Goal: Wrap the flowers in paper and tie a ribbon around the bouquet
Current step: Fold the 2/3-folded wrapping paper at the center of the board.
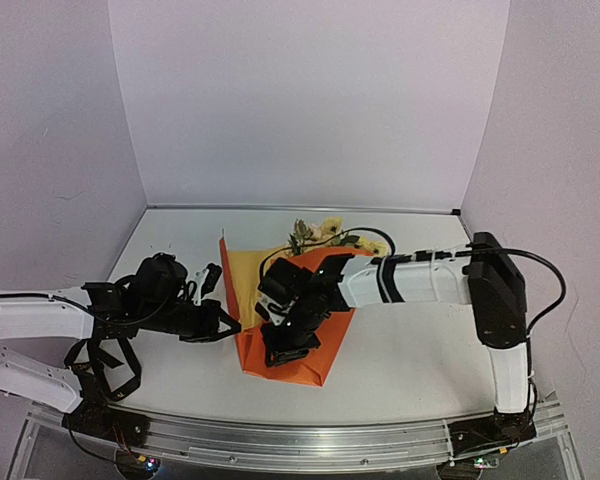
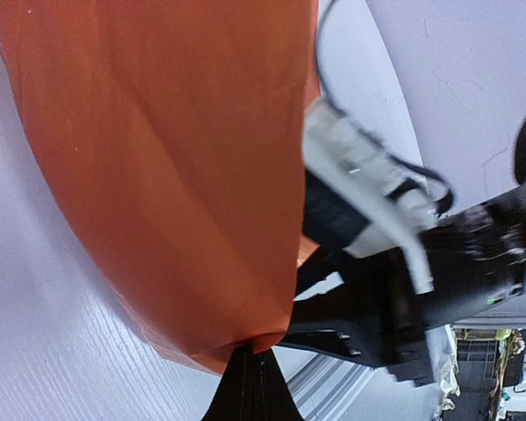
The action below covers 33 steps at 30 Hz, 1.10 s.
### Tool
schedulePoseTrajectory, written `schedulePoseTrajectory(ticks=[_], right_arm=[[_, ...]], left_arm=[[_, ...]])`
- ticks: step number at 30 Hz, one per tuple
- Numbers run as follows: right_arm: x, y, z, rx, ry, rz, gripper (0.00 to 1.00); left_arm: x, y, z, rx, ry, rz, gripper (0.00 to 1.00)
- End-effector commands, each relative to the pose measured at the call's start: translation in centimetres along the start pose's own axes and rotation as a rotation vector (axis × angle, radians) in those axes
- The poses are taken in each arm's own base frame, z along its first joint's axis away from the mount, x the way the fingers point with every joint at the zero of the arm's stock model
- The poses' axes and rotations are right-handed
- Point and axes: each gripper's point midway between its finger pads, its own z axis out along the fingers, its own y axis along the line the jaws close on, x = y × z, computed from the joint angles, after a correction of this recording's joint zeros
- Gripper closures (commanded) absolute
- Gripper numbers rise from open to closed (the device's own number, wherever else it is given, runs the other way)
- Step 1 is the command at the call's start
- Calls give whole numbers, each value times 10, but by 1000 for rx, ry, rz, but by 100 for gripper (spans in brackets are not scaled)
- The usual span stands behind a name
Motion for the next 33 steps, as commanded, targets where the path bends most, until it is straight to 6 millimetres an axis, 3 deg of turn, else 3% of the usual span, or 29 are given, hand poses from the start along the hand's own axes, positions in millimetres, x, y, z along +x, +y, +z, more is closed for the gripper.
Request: schedulePoseTrajectory(ticks=[1, 7, 12, 17, 25, 33], right_arm=[[0, 0, -68, 10, -100, -54, 79], [32, -69, -73, 141, -127, 48, 80], [36, -103, -66, 157, -183, 158, 87], [26, -107, -50, 142, -184, 194, 92], [13, -111, -24, 113, -178, 271, 91], [2, -125, -13, 50, -221, 374, 89]], left_arm=[[-22, -35, -2, 99, -40, 81, 100], [-28, -53, 3, 151, -19, 131, 100], [-32, -70, 6, 197, 0, 169, 100], [-34, -81, 13, 236, 20, 197, 100], [-29, -101, 32, 306, 64, 235, 100], [-20, -117, 72, 351, 141, 262, 100]])
